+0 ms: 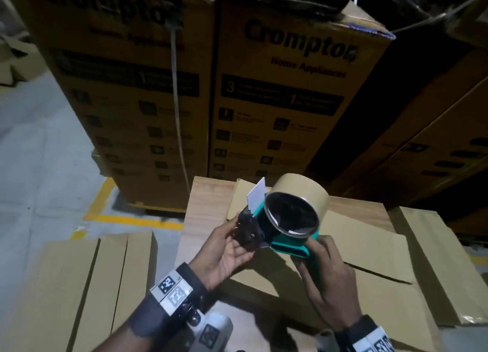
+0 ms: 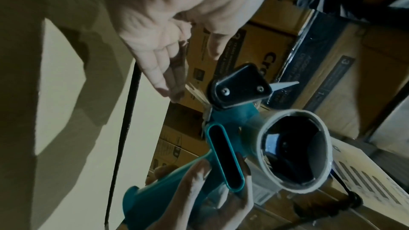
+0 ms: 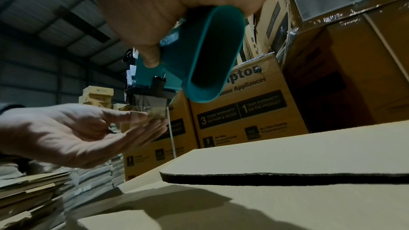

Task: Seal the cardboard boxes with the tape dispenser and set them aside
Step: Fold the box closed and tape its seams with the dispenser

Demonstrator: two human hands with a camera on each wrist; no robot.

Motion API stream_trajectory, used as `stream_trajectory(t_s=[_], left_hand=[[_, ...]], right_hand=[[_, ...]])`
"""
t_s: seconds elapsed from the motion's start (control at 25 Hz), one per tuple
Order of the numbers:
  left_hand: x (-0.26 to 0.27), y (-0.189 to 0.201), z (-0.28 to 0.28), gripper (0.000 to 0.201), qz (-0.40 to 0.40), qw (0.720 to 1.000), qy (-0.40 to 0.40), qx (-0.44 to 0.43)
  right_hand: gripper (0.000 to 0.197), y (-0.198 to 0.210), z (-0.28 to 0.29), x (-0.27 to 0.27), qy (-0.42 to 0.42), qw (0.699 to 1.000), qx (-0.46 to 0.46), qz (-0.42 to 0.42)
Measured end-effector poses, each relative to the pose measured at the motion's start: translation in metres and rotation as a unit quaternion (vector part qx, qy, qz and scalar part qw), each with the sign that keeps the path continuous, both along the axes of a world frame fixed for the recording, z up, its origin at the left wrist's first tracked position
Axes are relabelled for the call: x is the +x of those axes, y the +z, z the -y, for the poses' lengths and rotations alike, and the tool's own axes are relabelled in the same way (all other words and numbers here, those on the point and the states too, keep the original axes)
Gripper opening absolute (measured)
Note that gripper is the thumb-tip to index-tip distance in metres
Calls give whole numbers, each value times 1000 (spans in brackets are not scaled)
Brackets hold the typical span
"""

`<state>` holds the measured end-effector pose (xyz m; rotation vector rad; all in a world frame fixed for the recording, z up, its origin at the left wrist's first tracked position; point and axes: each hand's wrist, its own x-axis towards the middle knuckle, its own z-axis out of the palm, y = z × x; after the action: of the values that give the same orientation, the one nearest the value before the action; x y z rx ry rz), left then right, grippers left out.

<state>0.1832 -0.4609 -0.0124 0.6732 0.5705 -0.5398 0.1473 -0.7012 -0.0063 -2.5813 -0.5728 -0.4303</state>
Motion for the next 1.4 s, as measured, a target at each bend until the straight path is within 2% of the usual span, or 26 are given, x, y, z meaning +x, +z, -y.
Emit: stream_trajectory(t_s=[0.08,0.24,0.36,0.52,0.68,0.76,0.92,1.04,1.08,1.16,1.24,1.4], left_hand=[[3,-4,8,22,-2,999,15,50],[9,-15,8,16,15,985,47,167],[6,-17,-1,16,24,984,59,163],[3,-18,-14,21,-1,993,58,101],[7,-16,-28,20,-20,995,57,74],[11,-17,-33,14,-3,994,56,94],[24,-25,-34,25,50,975,65,207],[33,-33,-51,7,71,961,107,246],[37,-41,-64,19,75,954,136,258],[45,-48,-87,29,78,944,165,275],[50,-54,-95,32,95,945,150,275],[56,-64,-92,35,109,955,110,254]], right_hand=[[51,0,2,4,14,1000,6,-19],[46,-1,12,15,45,998,32,-39],[46,-1,20,26,82,993,64,-50],[55,-3,21,36,119,988,80,-54],[48,-4,19,43,147,986,66,-48],[49,-2,17,47,158,984,60,-57],[46,4,8,56,171,980,51,-84],[50,13,26,60,161,983,15,-87],[51,15,39,62,153,984,11,-89],[61,17,63,65,136,985,17,-102],[64,18,72,72,125,986,3,-112],[55,15,67,85,141,983,-21,-118]])
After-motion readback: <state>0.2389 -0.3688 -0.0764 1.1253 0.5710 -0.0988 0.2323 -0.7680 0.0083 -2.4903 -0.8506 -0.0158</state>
